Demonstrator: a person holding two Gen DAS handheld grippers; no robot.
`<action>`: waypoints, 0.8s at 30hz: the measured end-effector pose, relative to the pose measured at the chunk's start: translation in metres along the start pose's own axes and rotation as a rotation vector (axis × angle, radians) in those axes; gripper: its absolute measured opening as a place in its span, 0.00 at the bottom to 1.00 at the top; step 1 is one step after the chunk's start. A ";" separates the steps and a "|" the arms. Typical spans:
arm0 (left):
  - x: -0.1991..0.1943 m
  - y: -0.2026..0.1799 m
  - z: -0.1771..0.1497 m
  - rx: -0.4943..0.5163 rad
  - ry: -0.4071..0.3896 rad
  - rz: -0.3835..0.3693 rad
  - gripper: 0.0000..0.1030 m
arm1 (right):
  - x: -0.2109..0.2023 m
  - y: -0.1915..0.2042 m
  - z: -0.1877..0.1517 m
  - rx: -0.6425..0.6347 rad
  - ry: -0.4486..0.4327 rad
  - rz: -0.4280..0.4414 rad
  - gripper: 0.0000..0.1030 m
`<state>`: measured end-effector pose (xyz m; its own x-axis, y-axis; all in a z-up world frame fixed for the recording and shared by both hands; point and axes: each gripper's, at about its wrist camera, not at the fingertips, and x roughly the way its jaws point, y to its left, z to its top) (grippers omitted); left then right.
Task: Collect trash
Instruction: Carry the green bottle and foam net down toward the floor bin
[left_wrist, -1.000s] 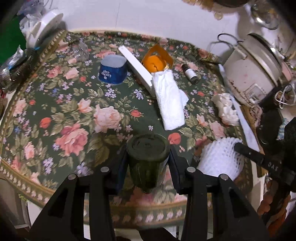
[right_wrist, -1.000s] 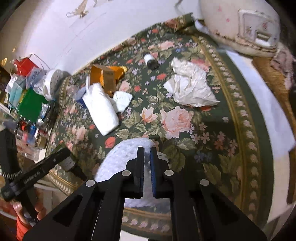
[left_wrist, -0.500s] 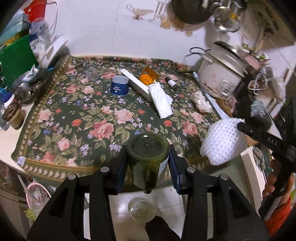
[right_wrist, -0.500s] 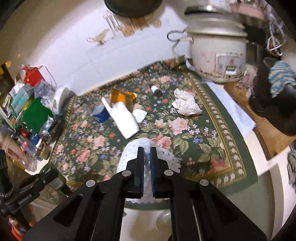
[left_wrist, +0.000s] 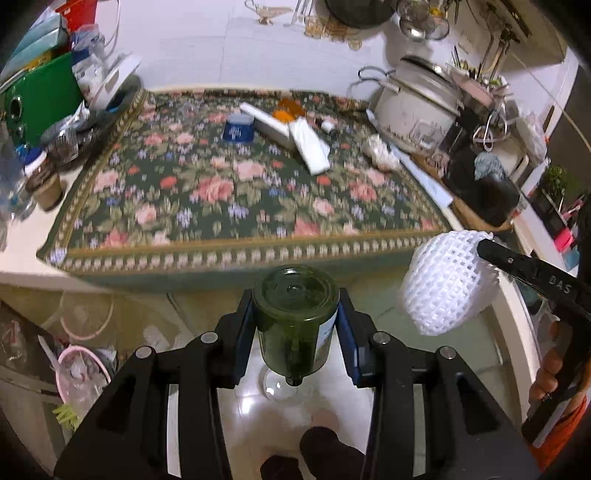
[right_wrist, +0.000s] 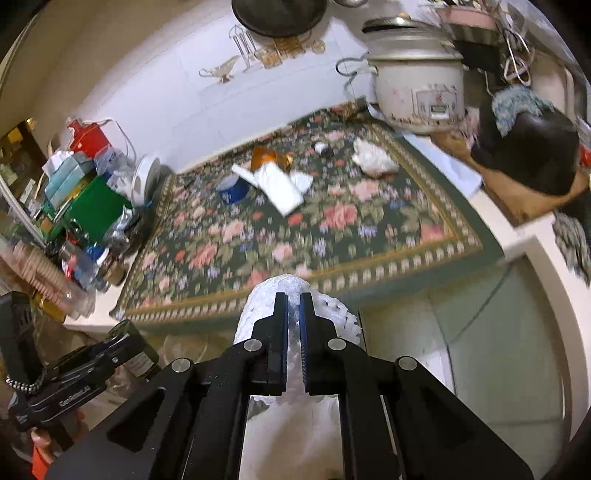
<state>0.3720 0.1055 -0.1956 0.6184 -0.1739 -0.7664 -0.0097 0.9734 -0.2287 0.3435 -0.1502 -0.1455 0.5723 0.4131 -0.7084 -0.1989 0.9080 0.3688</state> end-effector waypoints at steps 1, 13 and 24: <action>0.006 -0.002 -0.008 -0.002 0.019 0.008 0.40 | -0.002 -0.002 -0.008 0.005 0.009 -0.001 0.05; 0.139 -0.008 -0.100 -0.091 0.191 0.063 0.40 | 0.081 -0.075 -0.080 -0.002 0.192 -0.060 0.05; 0.289 0.029 -0.220 -0.230 0.246 0.103 0.40 | 0.264 -0.168 -0.207 0.044 0.380 -0.085 0.05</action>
<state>0.3774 0.0502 -0.5561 0.3972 -0.1340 -0.9079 -0.2566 0.9336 -0.2501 0.3632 -0.1788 -0.5188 0.2480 0.3402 -0.9070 -0.1239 0.9397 0.3186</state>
